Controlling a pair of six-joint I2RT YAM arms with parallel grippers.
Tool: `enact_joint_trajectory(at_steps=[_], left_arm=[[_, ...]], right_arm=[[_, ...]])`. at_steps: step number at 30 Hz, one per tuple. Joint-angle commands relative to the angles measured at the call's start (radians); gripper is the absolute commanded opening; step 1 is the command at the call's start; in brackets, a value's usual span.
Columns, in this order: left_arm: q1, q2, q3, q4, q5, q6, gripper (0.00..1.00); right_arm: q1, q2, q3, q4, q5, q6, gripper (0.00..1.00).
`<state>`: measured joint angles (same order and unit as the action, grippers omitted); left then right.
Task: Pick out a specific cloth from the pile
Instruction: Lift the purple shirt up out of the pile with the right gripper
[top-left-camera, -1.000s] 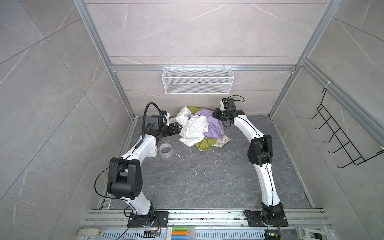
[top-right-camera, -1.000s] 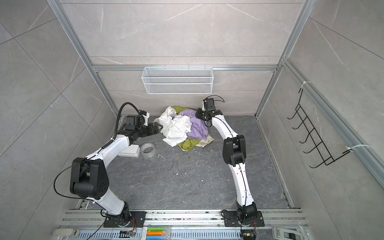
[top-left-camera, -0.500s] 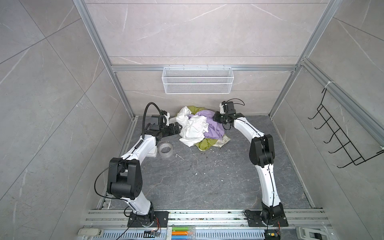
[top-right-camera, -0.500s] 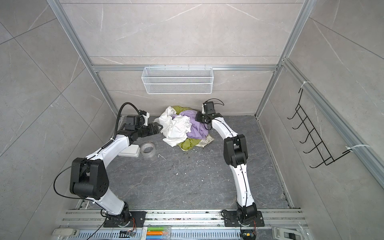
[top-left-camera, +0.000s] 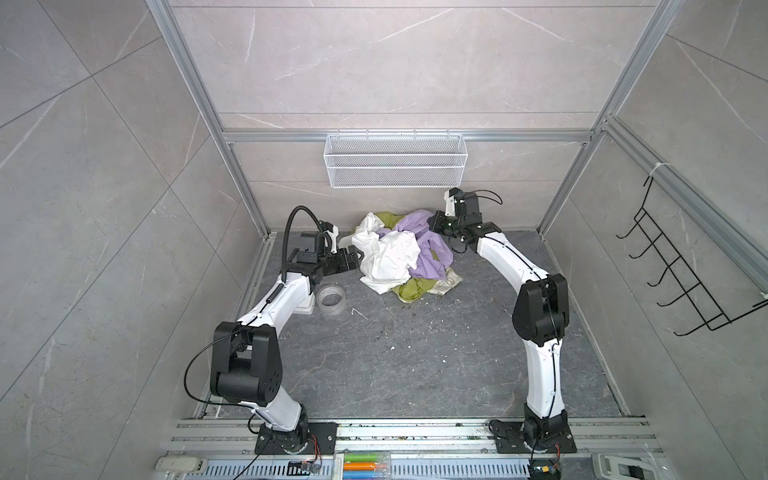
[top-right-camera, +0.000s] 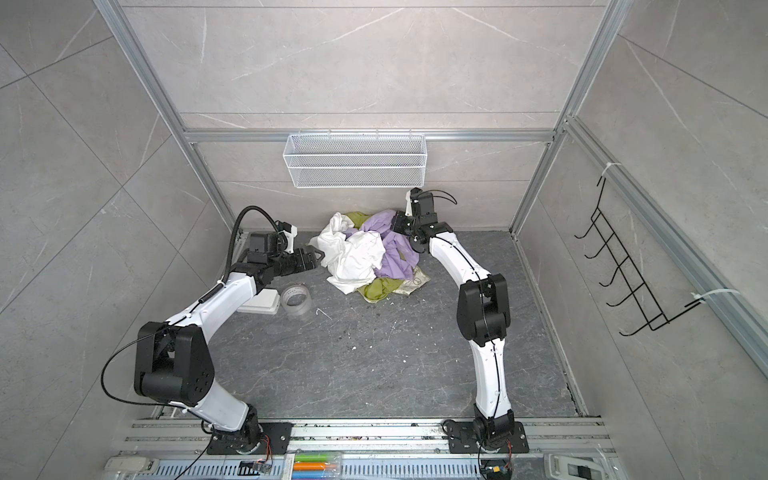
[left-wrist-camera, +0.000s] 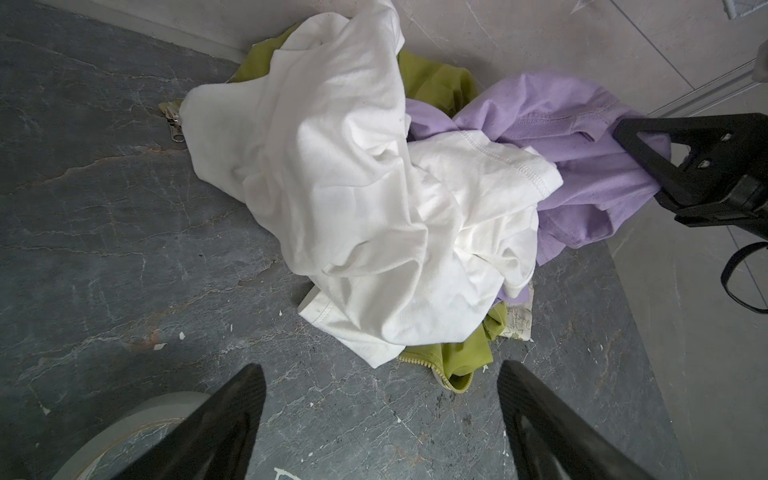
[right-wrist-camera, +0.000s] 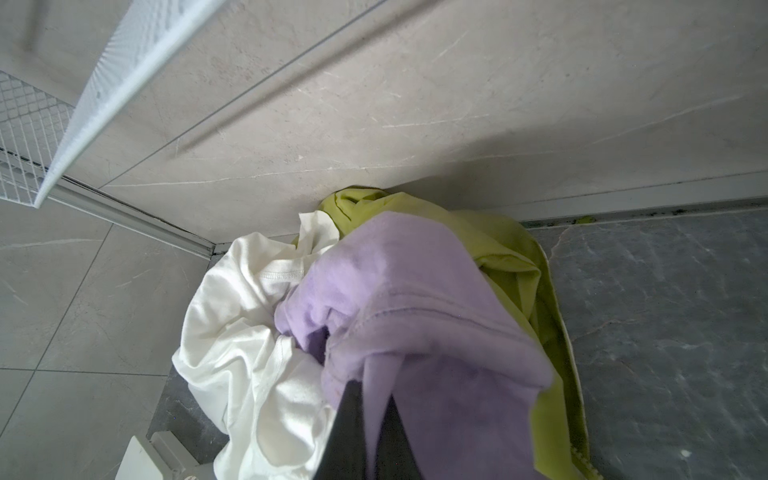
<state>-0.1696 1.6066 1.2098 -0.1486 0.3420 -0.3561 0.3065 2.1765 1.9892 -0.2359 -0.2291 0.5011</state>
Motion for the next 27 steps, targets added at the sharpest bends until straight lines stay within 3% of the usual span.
enact_joint_trajectory(at_steps=[1,27], left_arm=[[-0.004,-0.051,-0.004,0.037,0.005,0.006,0.91],[-0.01,-0.004,0.017,0.042,0.017,0.007,0.91]], right_arm=[[0.0,-0.08,-0.029,0.062,0.003,-0.004,0.0],[0.012,-0.145,0.046,0.053,0.049,-0.037,0.0]])
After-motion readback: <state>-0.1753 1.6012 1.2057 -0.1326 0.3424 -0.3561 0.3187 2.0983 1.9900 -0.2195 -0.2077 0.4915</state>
